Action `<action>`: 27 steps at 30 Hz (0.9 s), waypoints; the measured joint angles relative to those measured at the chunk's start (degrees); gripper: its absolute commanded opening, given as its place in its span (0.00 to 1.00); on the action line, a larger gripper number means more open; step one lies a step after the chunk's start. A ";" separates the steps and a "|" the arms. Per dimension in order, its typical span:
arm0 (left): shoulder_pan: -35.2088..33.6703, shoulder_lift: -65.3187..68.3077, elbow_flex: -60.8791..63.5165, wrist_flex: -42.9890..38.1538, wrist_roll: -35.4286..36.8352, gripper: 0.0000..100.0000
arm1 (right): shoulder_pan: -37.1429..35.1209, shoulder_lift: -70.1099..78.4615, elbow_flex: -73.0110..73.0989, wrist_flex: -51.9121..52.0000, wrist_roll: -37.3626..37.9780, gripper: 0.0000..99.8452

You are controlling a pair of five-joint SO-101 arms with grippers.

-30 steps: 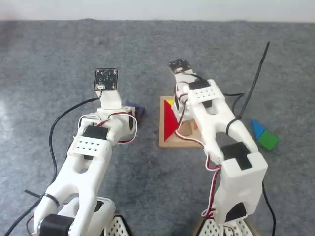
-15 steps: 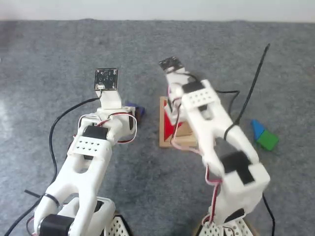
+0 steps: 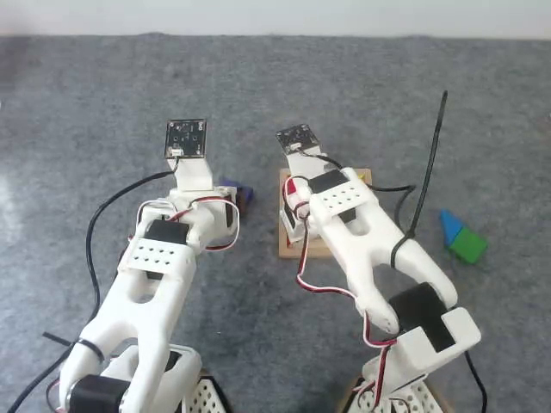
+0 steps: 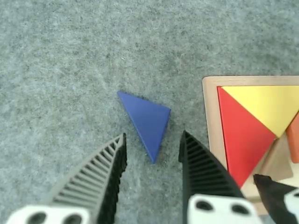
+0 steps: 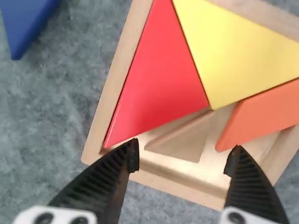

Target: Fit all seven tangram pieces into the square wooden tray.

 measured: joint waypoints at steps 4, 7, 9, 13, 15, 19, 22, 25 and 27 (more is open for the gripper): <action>0.00 0.00 0.00 0.00 0.00 0.18 | -0.09 0.00 0.00 -0.18 -5.98 0.30; 0.00 0.00 0.00 0.00 0.00 0.18 | -0.09 0.00 0.00 0.62 -14.33 0.30; 0.00 0.00 0.00 0.00 0.00 0.18 | -0.18 0.00 0.00 1.32 -19.78 0.30; 0.00 0.00 0.00 0.00 0.00 0.18 | -0.09 0.00 0.09 1.41 -27.52 0.30; 0.00 0.00 0.00 0.00 0.00 0.18 | -0.18 0.00 0.09 1.41 -28.92 0.30; 0.00 0.00 0.00 0.00 0.00 0.18 | 0.35 0.00 0.09 0.88 -29.54 0.30; 0.00 0.00 0.00 0.00 0.00 0.18 | 1.85 1.67 0.09 0.53 -29.54 0.30; 0.00 0.00 0.00 0.00 0.00 0.18 | 3.16 4.84 0.09 -0.79 -29.54 0.30; 0.00 0.00 0.00 0.00 0.00 0.18 | 3.60 6.07 -0.53 -0.79 -29.54 0.30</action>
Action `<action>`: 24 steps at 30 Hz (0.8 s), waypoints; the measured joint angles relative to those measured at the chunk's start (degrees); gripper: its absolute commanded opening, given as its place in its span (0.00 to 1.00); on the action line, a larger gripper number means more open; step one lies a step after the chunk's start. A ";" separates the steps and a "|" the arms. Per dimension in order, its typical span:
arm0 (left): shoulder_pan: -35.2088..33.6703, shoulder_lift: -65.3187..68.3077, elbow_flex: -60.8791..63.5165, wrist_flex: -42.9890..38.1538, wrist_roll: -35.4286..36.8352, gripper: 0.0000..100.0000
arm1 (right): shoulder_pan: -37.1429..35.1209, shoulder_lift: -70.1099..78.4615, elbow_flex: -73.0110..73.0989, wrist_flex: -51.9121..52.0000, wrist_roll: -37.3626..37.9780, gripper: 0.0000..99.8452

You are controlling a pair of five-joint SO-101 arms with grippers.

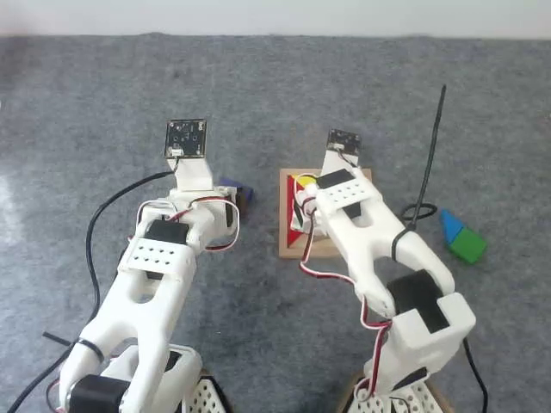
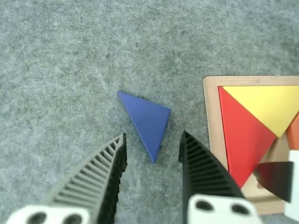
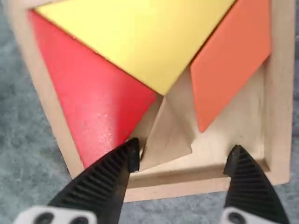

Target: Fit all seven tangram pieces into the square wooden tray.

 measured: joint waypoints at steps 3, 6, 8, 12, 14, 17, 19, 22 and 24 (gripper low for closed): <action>0.00 0.00 0.00 0.00 0.00 0.18 | 0.00 0.88 -0.97 0.26 -0.09 0.21; 0.00 0.00 0.00 0.00 0.00 0.18 | 0.70 1.14 -1.32 0.79 -0.18 0.12; 0.00 0.00 0.00 0.00 0.00 0.18 | 1.41 0.88 -1.23 1.05 -0.18 0.10; 0.00 0.00 0.00 0.00 0.00 0.18 | 1.58 0.62 -1.23 1.05 0.00 0.10; 0.00 0.00 0.00 0.00 0.00 0.18 | 1.58 0.62 -1.23 1.05 0.00 0.10; 0.00 0.00 0.00 0.00 0.00 0.18 | 1.58 0.62 -1.23 1.05 0.00 0.09; 0.00 0.00 0.00 0.00 0.00 0.18 | 1.58 0.62 -1.23 1.05 0.00 0.08; 0.00 0.00 0.00 0.00 0.00 0.18 | 1.58 0.62 -1.23 1.05 0.00 0.08; 0.00 0.00 0.00 0.00 0.00 0.18 | 1.49 -0.09 -1.23 0.97 0.00 0.08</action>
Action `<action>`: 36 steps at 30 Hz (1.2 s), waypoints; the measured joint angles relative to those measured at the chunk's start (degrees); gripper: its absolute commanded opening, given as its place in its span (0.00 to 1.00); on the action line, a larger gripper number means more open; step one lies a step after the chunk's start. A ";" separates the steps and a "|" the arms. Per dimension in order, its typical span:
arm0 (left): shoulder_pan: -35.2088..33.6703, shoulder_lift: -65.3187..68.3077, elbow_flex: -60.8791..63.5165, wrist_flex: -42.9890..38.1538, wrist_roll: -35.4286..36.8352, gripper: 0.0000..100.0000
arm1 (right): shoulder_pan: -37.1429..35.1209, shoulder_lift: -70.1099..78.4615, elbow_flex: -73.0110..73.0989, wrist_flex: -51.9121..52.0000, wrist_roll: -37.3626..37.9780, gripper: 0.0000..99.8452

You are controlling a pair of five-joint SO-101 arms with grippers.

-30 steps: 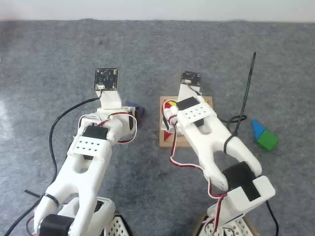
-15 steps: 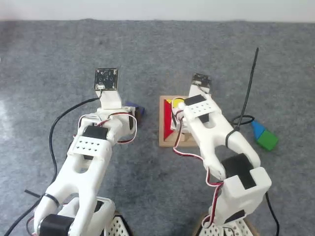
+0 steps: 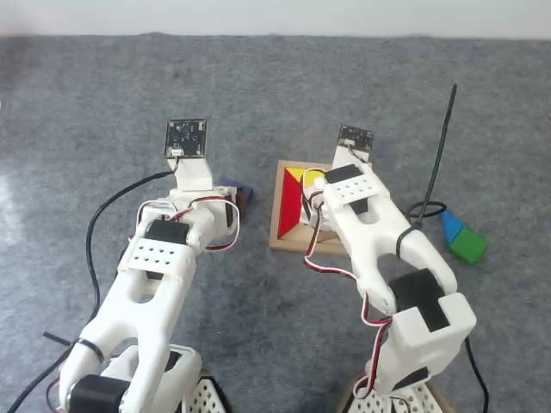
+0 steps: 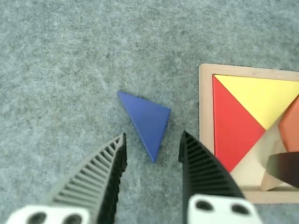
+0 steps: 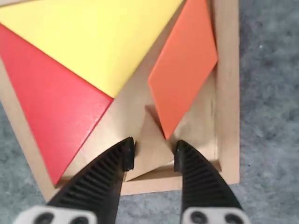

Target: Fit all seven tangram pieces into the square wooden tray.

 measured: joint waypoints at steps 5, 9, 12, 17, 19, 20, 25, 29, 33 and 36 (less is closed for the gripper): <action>0.00 0.00 0.00 0.00 0.00 0.18 | -0.35 -1.41 -0.09 0.26 0.62 0.08; 0.00 0.00 0.00 0.00 0.00 0.18 | -0.35 -4.04 -0.09 3.25 2.81 0.08; 0.00 0.00 0.00 0.00 0.00 0.18 | -0.44 -6.95 -0.09 5.54 5.01 0.08; 0.00 0.00 0.00 0.00 0.00 0.18 | -0.53 -11.52 -0.70 6.15 11.34 0.07; 0.00 0.00 0.00 0.00 0.00 0.18 | -0.44 -11.52 -2.81 6.95 17.85 0.05; 0.00 0.00 0.00 0.00 0.00 0.18 | -0.18 -11.43 -4.31 7.74 22.59 0.04; 0.00 0.00 0.00 0.00 0.00 0.18 | 1.05 -5.27 -13.98 10.02 54.86 0.03; 0.00 0.00 0.00 0.00 0.00 0.18 | 0.70 0.44 -23.47 14.86 75.87 0.02; 0.00 0.00 0.00 0.00 0.00 0.18 | -0.88 4.66 -29.19 23.38 93.27 0.01; 0.00 0.00 0.00 0.00 0.00 0.18 | -1.49 7.56 -29.98 26.55 107.69 0.01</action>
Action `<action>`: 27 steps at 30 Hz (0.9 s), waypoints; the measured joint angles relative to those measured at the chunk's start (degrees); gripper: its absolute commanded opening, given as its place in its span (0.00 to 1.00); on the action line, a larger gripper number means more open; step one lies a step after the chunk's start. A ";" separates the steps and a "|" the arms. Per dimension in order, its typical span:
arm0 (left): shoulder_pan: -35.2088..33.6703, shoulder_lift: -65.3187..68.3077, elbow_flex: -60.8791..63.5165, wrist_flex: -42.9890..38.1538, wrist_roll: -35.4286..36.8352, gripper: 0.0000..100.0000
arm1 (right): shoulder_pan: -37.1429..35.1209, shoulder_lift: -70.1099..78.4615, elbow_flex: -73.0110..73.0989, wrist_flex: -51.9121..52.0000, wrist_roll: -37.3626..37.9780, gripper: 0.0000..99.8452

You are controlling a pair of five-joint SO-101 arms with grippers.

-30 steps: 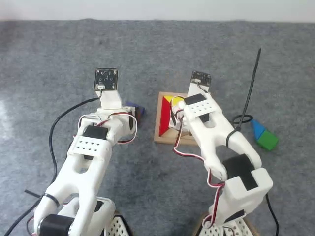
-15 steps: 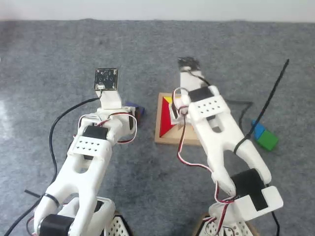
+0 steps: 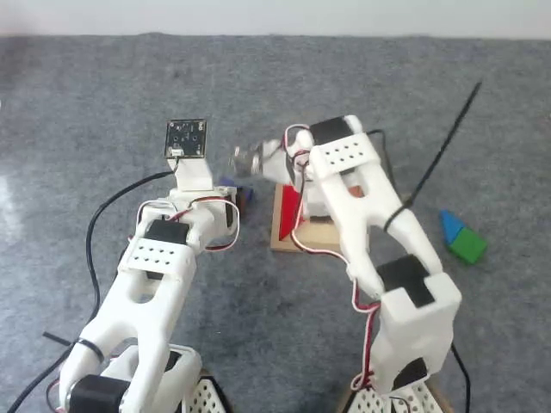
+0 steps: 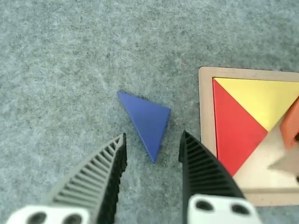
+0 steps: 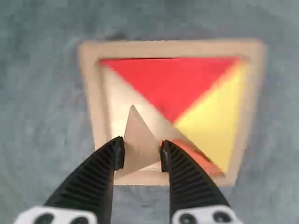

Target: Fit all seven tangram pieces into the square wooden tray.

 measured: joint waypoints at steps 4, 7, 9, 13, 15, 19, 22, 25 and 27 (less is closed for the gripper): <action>0.00 0.00 0.00 0.00 -0.18 0.18 | -1.14 2.29 -0.35 1.23 13.45 0.01; -0.09 0.00 0.09 0.00 -0.35 0.18 | -1.41 3.16 -0.35 -0.09 17.05 0.01; -0.18 0.09 0.09 0.09 -0.18 0.18 | -1.41 3.34 -0.35 -3.52 17.76 0.01; -0.18 0.09 0.09 0.09 -0.18 0.18 | -1.41 3.34 -0.35 -10.73 20.40 0.01; -0.18 0.09 0.09 0.26 -0.53 0.18 | -1.41 3.43 -0.35 -11.78 24.88 0.01; -0.09 0.00 0.00 0.53 -0.26 0.18 | -1.85 4.04 -0.35 -10.02 38.77 0.01; 0.09 0.00 0.00 0.53 -0.44 0.18 | -3.16 4.48 -0.35 -6.51 45.45 0.01; 0.09 0.00 0.00 0.53 -0.53 0.18 | -2.55 4.66 -0.35 -3.52 49.14 0.01; 0.09 0.00 0.00 0.53 -0.53 0.18 | -2.81 5.27 -0.35 -2.46 50.46 0.01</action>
